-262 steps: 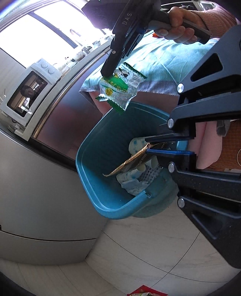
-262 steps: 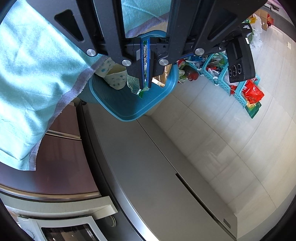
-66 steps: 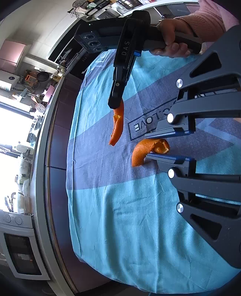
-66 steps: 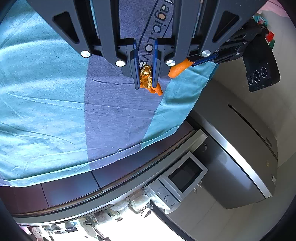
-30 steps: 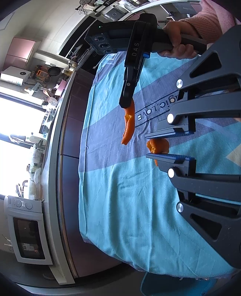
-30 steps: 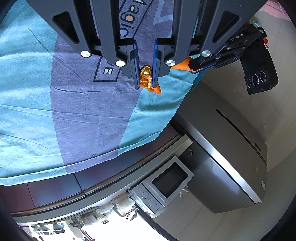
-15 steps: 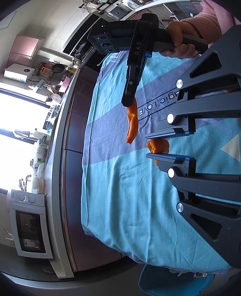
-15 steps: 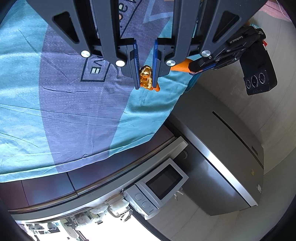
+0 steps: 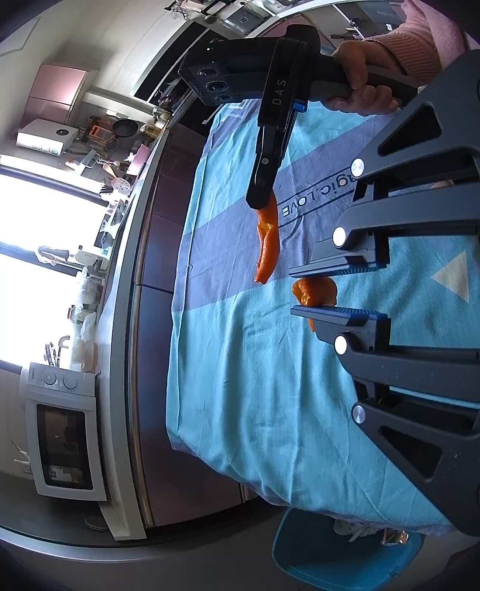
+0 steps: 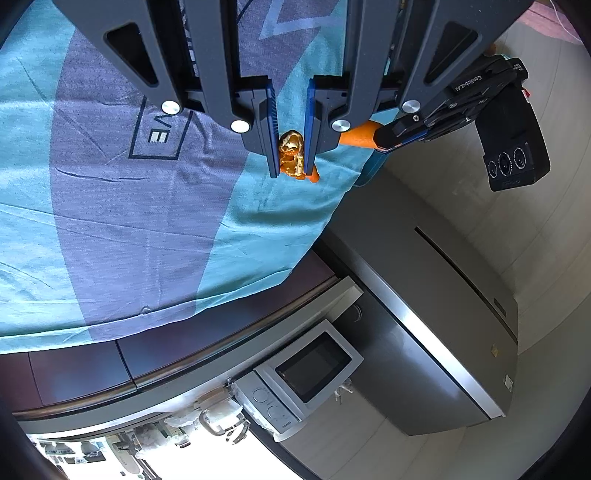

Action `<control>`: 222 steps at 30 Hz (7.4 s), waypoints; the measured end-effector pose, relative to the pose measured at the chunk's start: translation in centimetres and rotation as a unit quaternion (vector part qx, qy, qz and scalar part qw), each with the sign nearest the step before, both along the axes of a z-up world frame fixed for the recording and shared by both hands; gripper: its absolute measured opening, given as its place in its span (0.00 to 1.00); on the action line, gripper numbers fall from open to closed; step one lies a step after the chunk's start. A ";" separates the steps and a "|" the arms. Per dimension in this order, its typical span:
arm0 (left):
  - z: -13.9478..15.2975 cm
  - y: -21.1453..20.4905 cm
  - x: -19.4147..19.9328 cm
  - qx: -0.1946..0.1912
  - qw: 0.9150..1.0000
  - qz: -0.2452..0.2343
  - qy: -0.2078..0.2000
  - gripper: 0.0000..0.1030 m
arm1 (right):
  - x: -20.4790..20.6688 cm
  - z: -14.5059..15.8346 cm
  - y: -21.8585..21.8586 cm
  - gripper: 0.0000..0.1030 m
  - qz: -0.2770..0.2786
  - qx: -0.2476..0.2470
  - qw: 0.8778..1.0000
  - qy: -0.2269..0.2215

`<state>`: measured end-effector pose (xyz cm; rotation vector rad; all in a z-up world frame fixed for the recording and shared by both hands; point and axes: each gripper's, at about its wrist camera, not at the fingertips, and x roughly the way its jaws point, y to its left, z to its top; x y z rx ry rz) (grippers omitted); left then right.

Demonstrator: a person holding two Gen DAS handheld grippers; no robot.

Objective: Collect trash
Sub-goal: 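Carry the orange peel pieces over the teal bin with both tools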

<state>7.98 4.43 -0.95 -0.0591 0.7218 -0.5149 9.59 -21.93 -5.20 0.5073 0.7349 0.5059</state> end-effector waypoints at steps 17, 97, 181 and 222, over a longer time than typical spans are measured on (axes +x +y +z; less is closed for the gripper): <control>0.8 2.4 -0.4 -0.004 1.000 0.027 -0.004 0.15 | 0.8 0.1 2.3 0.11 0.024 0.000 1.000 -0.001; 1.8 10.5 -1.0 -0.009 0.993 0.120 -0.013 0.15 | 3.9 -0.8 11.6 0.11 0.108 0.001 0.994 0.011; 2.1 17.4 -0.4 -0.011 0.976 0.217 -0.018 0.15 | 8.3 -0.3 20.5 0.11 0.200 -0.001 0.980 0.014; 0.0 20.0 0.6 -0.006 0.966 0.257 0.004 0.15 | 10.0 -1.2 25.5 0.11 0.234 -0.018 0.972 0.030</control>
